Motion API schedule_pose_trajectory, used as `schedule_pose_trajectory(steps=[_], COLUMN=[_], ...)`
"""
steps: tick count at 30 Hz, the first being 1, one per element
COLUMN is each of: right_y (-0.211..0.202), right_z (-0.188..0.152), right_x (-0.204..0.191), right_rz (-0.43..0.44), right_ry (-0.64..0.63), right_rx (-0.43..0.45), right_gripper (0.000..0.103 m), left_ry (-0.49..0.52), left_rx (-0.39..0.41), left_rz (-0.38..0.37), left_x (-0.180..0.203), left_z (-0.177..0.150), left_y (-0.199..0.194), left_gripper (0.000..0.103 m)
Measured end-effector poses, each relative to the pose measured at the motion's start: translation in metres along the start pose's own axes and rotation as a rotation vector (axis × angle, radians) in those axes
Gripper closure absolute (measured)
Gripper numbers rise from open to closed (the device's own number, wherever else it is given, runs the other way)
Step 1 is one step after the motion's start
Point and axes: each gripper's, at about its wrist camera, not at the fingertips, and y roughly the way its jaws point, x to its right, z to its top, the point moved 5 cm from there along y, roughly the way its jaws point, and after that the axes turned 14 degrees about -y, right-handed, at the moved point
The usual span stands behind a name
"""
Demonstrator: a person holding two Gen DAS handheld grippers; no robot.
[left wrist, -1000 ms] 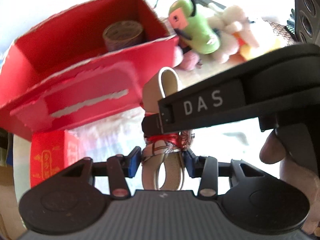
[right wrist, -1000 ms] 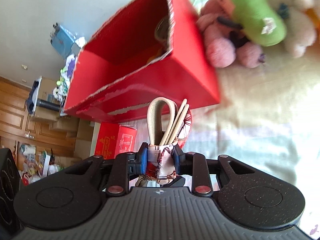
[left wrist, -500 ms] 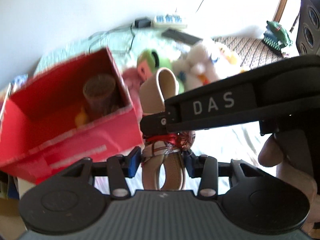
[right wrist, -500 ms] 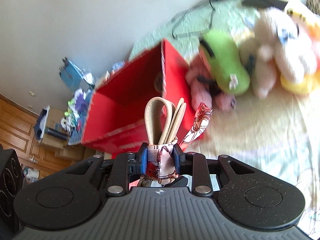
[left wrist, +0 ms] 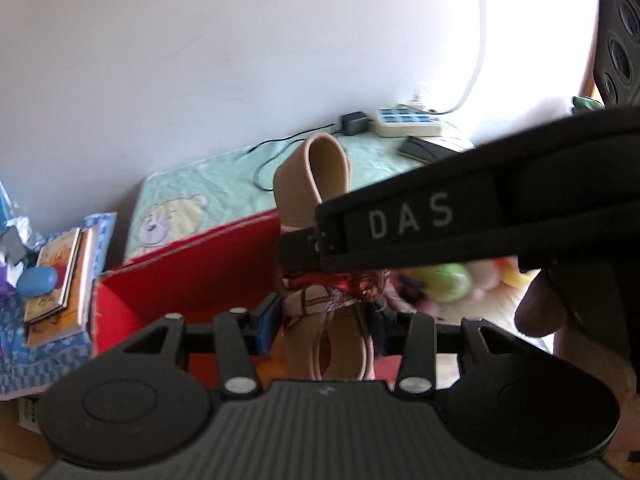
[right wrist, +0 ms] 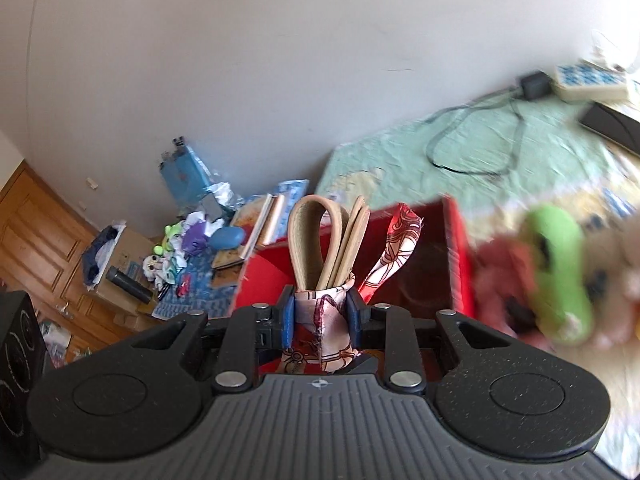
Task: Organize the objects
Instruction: 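Lift and carry the shoe with the right gripper over the box, then lower the shoe with the right gripper into the box beside the gourd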
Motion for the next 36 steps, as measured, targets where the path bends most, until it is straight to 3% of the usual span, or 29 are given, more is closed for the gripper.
schedule_pose_trajectory(steps=[5, 12, 17, 25, 36], right_y=[0.053, 0.131, 0.167, 0.193, 0.196], right_z=[0.012, -0.002, -0.018, -0.034, -0.042], right_x=[-0.011, -0.023, -0.009, 0.001, 0.011], right_rz=[0.02, 0.017, 0.025, -0.017, -0.147], right_ry=[-0.032, -0.108, -0.038, -0.009, -0.017], right_rx=[-0.08, -0.267, -0.368, -0.488, -0.567], right_gripper=[0.075, 0.076, 0.076, 0.077, 0.077], left_ry=[-0.039, -0.066, -0.114, -0.141, -0.189], left_rx=[-0.052, -0.178, -0.276, -0.378, -0.414], left_rz=[0.032, 0.051, 0.041, -0.002, -0.051], left_x=[-0.045, -0.092, -0.117, -0.135, -0.149], left_z=[0.009, -0.007, -0.02, -0.033, -0.041], left_y=[0.025, 0.08, 0.114, 0.143, 0.152], left_gripper=[0.059, 0.061, 0.061, 0.06, 0.06])
